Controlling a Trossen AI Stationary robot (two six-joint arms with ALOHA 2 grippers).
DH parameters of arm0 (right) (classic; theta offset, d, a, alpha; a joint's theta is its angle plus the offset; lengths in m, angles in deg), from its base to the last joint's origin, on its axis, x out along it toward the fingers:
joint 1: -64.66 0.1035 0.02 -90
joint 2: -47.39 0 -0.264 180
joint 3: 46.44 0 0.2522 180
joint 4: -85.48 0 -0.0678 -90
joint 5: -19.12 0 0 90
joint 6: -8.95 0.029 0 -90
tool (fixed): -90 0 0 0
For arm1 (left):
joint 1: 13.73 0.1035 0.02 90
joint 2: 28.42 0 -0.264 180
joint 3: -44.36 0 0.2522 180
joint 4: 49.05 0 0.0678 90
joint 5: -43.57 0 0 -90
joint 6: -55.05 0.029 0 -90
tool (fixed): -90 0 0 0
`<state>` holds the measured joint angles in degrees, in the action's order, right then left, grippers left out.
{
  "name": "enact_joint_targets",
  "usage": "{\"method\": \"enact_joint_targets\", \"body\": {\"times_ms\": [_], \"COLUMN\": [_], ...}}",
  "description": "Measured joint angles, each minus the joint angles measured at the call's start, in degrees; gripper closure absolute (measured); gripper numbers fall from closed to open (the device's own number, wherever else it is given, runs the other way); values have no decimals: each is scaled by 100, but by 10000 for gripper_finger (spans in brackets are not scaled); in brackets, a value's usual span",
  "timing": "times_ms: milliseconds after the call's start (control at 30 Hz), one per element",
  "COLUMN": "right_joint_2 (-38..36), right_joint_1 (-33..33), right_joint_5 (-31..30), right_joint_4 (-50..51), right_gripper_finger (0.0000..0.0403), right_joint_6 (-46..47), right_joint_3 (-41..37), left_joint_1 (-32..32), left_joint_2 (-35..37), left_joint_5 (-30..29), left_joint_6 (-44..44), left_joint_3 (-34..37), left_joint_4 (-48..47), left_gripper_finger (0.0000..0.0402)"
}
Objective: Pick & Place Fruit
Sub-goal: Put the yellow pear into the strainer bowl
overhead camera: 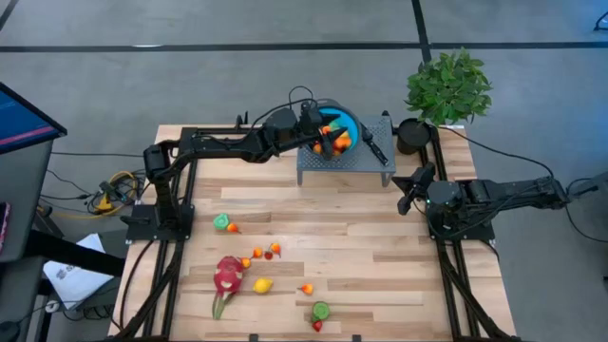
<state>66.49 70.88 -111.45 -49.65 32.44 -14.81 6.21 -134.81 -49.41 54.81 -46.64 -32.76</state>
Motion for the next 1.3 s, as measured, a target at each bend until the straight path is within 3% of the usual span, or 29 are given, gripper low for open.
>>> {"method": "enact_joint_targets", "body": {"times_ms": [233,400,567,933,1167,1300], "right_joint_2": [-1,1,-1,-1,-1,1], "right_joint_1": [0,0,0,0,-2,0], "right_joint_5": [0,2,0,1,0,2], "right_joint_4": [2,20,17,17,15,17], "right_gripper_finger": [403,403,403,403,403,403], "right_joint_6": [2,11,11,10,10,9], "right_joint_3": [0,0,0,0,0,0], "left_joint_1": [-73,-154,-349,-1290,-1849,-2028], "left_joint_2": [135,433,961,1917,1985,1989], "left_joint_5": [2,0,2,4,-15,-110], "left_joint_6": [-1,-2,-145,-513,-1410,-1860], "left_joint_3": [9,15,17,17,19,436], "left_joint_4": [-129,-729,-1913,-4143,-4939,-4853], "left_gripper_finger": [168,204,254,326,348,367]}}
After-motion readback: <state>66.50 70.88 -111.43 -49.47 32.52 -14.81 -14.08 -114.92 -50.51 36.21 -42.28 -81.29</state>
